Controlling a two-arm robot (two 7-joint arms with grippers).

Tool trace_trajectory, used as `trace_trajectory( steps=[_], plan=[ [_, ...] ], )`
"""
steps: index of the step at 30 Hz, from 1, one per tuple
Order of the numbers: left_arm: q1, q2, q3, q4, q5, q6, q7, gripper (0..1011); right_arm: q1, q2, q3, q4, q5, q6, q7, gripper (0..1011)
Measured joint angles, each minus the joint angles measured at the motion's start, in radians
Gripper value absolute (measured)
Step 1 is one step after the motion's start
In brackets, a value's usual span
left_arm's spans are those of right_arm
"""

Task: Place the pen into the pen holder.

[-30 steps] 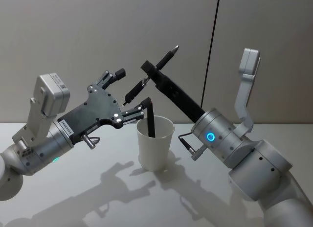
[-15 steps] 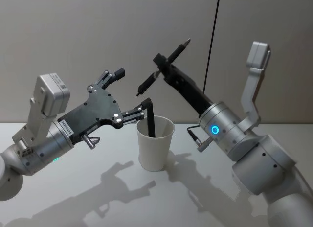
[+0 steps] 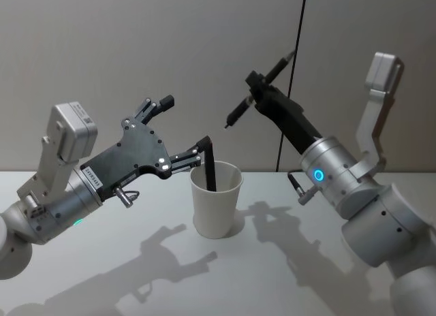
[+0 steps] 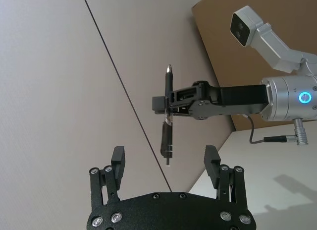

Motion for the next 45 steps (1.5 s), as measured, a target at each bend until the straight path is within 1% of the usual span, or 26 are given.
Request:
trace_trajectory(
  steps=[4,7,8,10,18,20,23,24,30,31,34,37,39,42,45],
  plan=[
    [0.0,0.0,0.0,0.0,0.0,0.0,0.0,1003,-0.01,0.018,-0.001,-0.006,-0.008,0.004,-0.014,157],
    [0.0,0.0,0.0,0.0,0.0,0.0,0.002,1003,-0.019,0.035,-0.005,-0.013,-0.009,0.019,-0.015,157],
    [0.0,0.001,0.0,-0.001,0.001,0.0,0.004,1003,-0.019,0.035,-0.005,-0.013,-0.009,0.019,-0.015,157],
    [0.003,0.001,-0.002,-0.004,0.006,0.0,0.015,1003,-0.026,0.048,-0.012,-0.02,-0.008,0.036,-0.013,157],
    [0.019,0.008,-0.013,-0.028,0.042,0.008,0.08,1003,-0.039,0.066,-0.033,-0.025,-0.003,0.059,-0.001,157],
    [0.027,0.011,-0.02,-0.04,0.063,0.014,0.113,1003,-0.039,0.067,-0.04,-0.024,-0.003,0.06,0.002,156],
    [0.035,0.014,-0.027,-0.051,0.079,0.019,0.138,1003,-0.039,0.067,-0.048,-0.019,-0.003,0.061,0.004,156],
    [0.04,0.015,-0.031,-0.057,0.092,0.023,0.158,1002,-0.039,0.068,-0.053,-0.016,-0.004,0.06,0.004,156],
    [0.058,0.018,-0.048,-0.082,0.137,0.037,0.224,1003,-0.032,0.065,-0.072,0.001,-0.016,0.05,0.005,157],
    [0.064,0.019,-0.053,-0.089,0.152,0.042,0.245,1003,-0.03,0.064,-0.077,0.006,-0.02,0.045,0.005,157],
    [0.071,0.02,-0.061,-0.098,0.171,0.049,0.273,1003,-0.027,0.061,-0.085,0.013,-0.03,0.035,0.005,157],
    [0.084,0.02,-0.075,-0.114,0.207,0.061,0.323,1003,-0.021,0.054,-0.099,0.028,-0.049,0.014,0.007,157],
    [0.089,0.02,-0.081,-0.121,0.22,0.066,0.342,1003,-0.018,0.051,-0.104,0.034,-0.055,0.007,0.008,157],
    [0.097,0.02,-0.091,-0.13,0.246,0.074,0.377,1003,-0.01,0.041,-0.118,0.048,-0.078,-0.017,0.009,156],
    [0.104,0.02,-0.101,-0.138,0.266,0.081,0.404,1003,-0.006,0.038,-0.126,0.056,-0.09,-0.026,0.009,157]
  ],
)
